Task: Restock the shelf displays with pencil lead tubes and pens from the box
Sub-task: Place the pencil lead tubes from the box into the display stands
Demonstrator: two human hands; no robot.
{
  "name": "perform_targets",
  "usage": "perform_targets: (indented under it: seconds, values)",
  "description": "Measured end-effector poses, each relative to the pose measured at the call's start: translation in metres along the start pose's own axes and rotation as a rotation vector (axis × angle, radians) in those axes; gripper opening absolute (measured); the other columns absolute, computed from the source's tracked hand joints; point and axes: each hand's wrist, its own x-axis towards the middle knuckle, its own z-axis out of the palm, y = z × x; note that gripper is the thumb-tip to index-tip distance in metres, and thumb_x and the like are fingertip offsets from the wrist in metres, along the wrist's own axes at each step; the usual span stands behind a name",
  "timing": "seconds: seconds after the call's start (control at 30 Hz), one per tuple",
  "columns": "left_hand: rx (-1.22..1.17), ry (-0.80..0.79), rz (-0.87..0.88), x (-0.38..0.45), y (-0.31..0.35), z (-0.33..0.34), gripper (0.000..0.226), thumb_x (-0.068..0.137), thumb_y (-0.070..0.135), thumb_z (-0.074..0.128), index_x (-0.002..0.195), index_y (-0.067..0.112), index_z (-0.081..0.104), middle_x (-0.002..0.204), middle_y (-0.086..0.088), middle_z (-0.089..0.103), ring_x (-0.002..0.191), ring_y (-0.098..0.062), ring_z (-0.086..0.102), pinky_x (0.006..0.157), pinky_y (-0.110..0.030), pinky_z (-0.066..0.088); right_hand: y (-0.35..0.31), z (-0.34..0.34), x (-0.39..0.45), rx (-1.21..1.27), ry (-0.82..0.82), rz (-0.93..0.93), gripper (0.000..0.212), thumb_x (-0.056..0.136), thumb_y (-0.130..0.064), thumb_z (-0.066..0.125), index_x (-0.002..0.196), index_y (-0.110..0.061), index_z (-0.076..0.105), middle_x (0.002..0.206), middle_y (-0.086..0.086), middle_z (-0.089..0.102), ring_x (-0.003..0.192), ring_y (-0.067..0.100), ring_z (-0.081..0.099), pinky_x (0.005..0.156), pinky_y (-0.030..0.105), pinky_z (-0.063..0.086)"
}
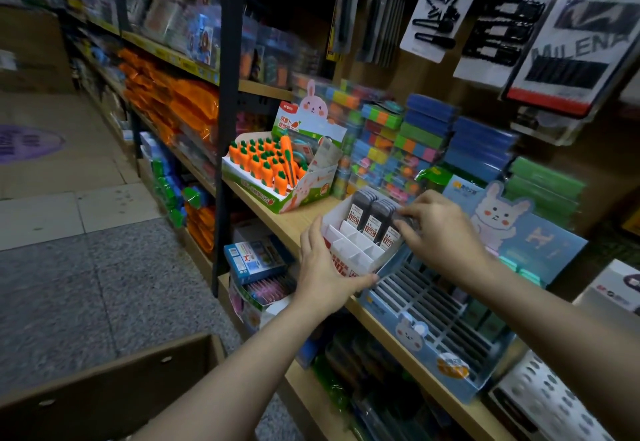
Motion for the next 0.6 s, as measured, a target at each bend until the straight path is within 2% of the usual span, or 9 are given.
perform_targets:
  seconds: [0.1,0.17,0.23,0.3,0.37,0.47,0.53,0.6]
  values:
    - [-0.024,-0.017,0.013,-0.011,0.005,-0.006,0.127,0.061,0.043,0.088,0.154,0.021,0.005,0.156,0.008,0.011,0.143,-0.014,0.02,0.116,-0.037,0.028,-0.003,-0.012,-0.017,0.106,0.058,0.068,0.035,0.095,-0.031,0.059,0.127,-0.016,0.061,0.114,0.003,0.058,0.087,0.017,0.06,0.08,0.034,0.049]
    - [-0.003,-0.017,0.071,-0.026,0.001,-0.017,0.108,0.069,0.045,0.082,0.152,0.023,0.016,0.151,0.011,0.022,0.138,-0.009,0.025,0.113,-0.033,0.029,-0.013,-0.022,-0.039,0.266,0.15,0.099,0.029,0.095,-0.03,0.059,0.121,-0.018,0.062,0.11,-0.003,0.06,0.08,0.003,0.058,0.077,0.026,0.05]
    - [0.047,0.009,0.147,-0.045,-0.014,-0.032,0.077,0.078,0.039,0.077,0.142,0.029,0.035,0.14,0.013,0.038,0.131,-0.006,0.033,0.108,-0.031,0.033,-0.033,-0.024,-0.068,0.39,0.131,0.034,0.021,0.095,-0.033,0.055,0.111,-0.023,0.064,0.103,-0.011,0.06,0.082,0.0,0.058,0.075,0.025,0.054]
    - [0.052,0.013,0.134,-0.071,-0.037,-0.053,0.045,0.084,0.027,0.074,0.123,0.032,0.053,0.125,0.016,0.054,0.119,-0.002,0.049,0.101,-0.029,0.044,-0.06,-0.017,-0.095,0.41,-0.027,-0.087,0.018,0.095,-0.038,0.053,0.103,-0.028,0.064,0.099,-0.014,0.063,0.085,0.001,0.059,0.075,0.024,0.053]
    - [0.005,-0.014,0.033,-0.103,-0.064,-0.076,0.024,0.086,0.016,0.071,0.106,0.028,0.064,0.109,0.011,0.066,0.102,0.0,0.06,0.09,-0.025,0.05,-0.09,-0.001,-0.11,0.371,-0.232,-0.199,0.016,0.094,-0.04,0.055,0.1,-0.029,0.064,0.097,-0.013,0.065,0.088,0.003,0.059,0.078,0.026,0.051]
    - [0.029,0.022,-0.121,-0.153,-0.114,-0.103,0.018,0.084,-0.004,0.068,0.086,0.014,0.068,0.088,-0.003,0.07,0.08,0.004,0.064,0.077,-0.013,0.048,-0.138,0.037,-0.131,0.37,-0.479,-0.251,0.013,0.092,-0.036,0.059,0.096,-0.025,0.065,0.095,-0.004,0.067,0.09,0.016,0.063,0.076,0.033,0.051]
    - [0.061,0.06,-0.253,-0.186,-0.152,-0.117,0.015,0.081,-0.011,0.067,0.085,0.003,0.069,0.083,-0.009,0.067,0.07,0.012,0.061,0.07,-0.004,0.044,-0.167,0.073,-0.153,0.413,-0.598,-0.209,0.015,0.09,-0.034,0.061,0.098,-0.023,0.068,0.097,0.0,0.071,0.094,0.02,0.066,0.079,0.034,0.052]
    - [0.028,0.139,-0.43,-0.216,-0.193,-0.128,0.009,0.081,-0.014,0.066,0.088,-0.01,0.069,0.085,-0.015,0.066,0.065,0.007,0.06,0.068,-0.005,0.043,-0.192,0.114,-0.179,0.47,-0.719,-0.122,0.017,0.09,-0.03,0.061,0.1,-0.02,0.071,0.101,0.004,0.073,0.097,0.021,0.066,0.082,0.03,0.051]
